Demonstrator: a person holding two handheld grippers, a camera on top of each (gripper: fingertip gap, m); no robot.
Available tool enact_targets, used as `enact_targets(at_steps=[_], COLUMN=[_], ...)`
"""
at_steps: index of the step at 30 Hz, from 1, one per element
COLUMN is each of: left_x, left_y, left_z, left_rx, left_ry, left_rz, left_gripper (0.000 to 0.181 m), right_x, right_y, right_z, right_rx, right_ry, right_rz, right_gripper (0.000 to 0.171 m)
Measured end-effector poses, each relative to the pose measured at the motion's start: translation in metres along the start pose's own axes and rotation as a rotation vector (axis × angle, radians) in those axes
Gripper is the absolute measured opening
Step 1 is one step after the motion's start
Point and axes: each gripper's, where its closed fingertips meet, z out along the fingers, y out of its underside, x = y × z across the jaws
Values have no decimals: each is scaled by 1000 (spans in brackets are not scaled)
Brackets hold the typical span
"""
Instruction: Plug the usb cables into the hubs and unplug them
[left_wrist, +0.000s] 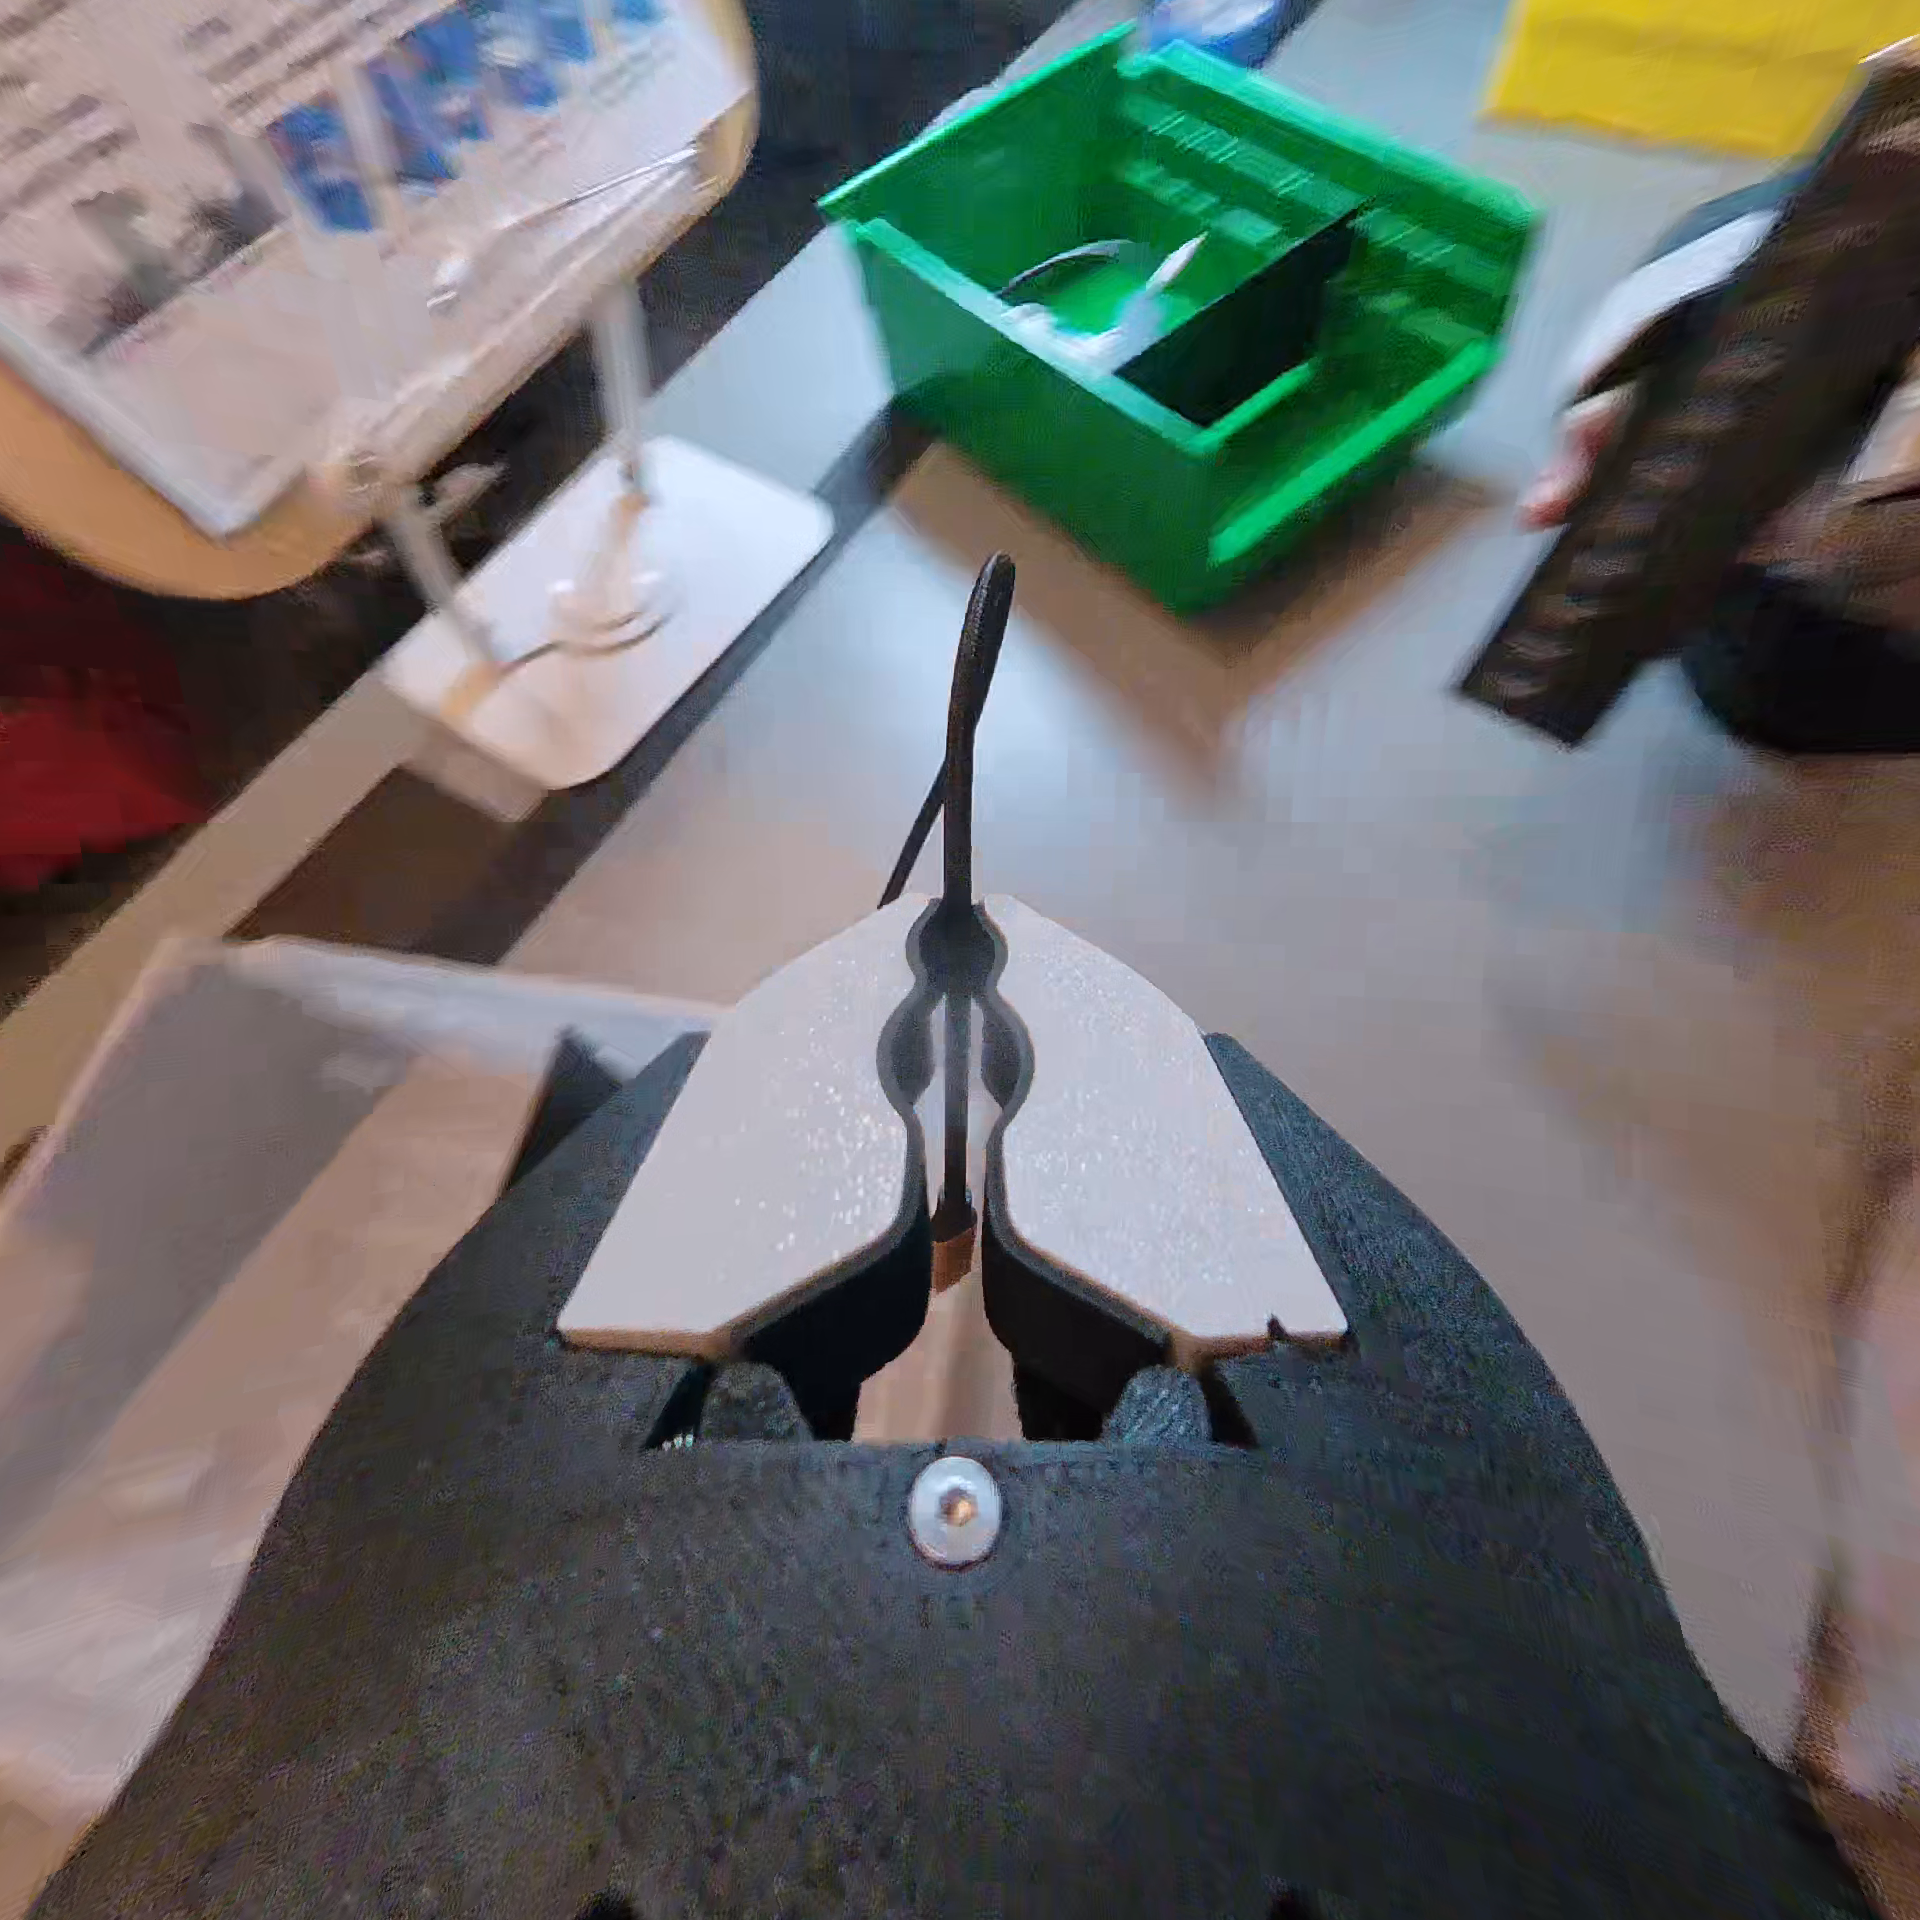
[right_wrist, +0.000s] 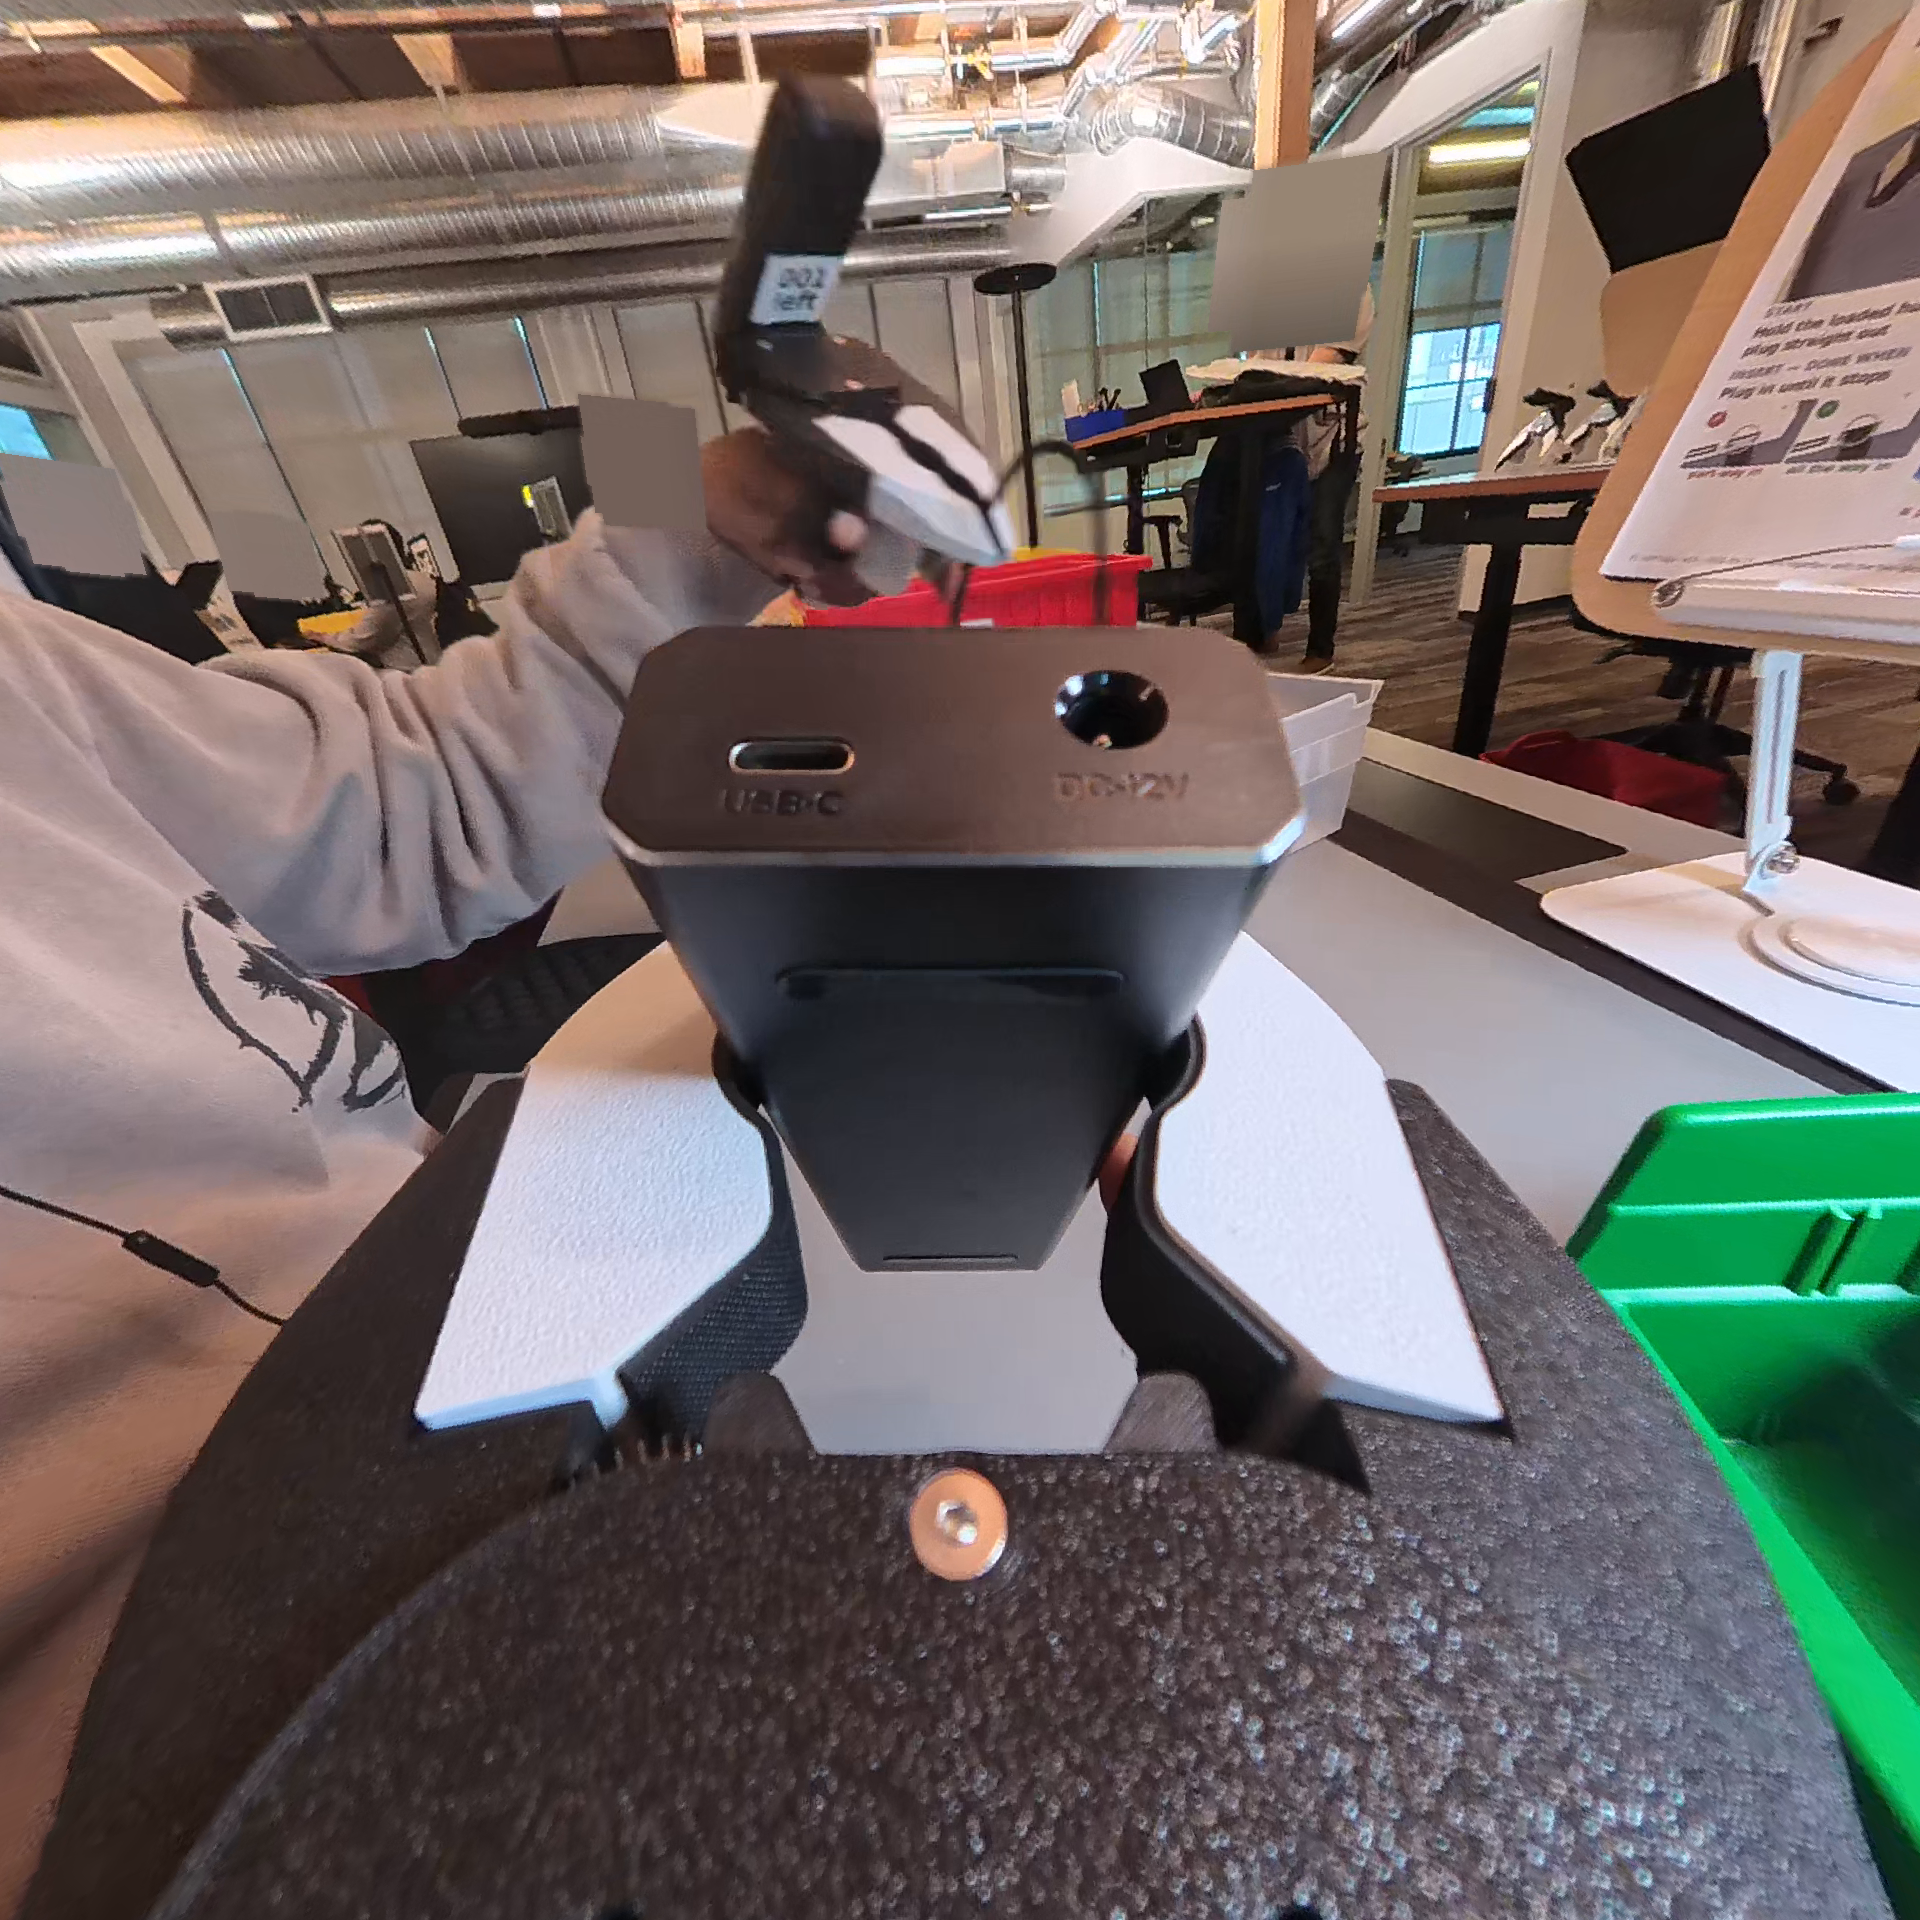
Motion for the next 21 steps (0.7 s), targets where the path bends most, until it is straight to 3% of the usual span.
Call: enact_targets(at_steps=[3,7,10,13,17,21], left_x=[82,143,146,131,110,121], left_y=[-15,39,88,107,110,92], left_z=[16,89,138,158,156,148], left_rx=[64,-84,-199,-244,-279,-225], left_ry=[351,529,472,368,208,197], left_rz=[-77,-241,-298,-250,-13,357], left_gripper=[4,4,4,6,35,37], right_x=[4,12,17,22,27,28], right_y=[-6,-12,-13,-14,-18,-20], right_z=[-6,-15,-23,-30,-36,-38], right_rx=[23,41,49,57,68,75], right_ry=[17,52,79,96,111,108], right_rz=[1,-4,-2,4,3,6], right_gripper=[71,71,71,71,71,71])
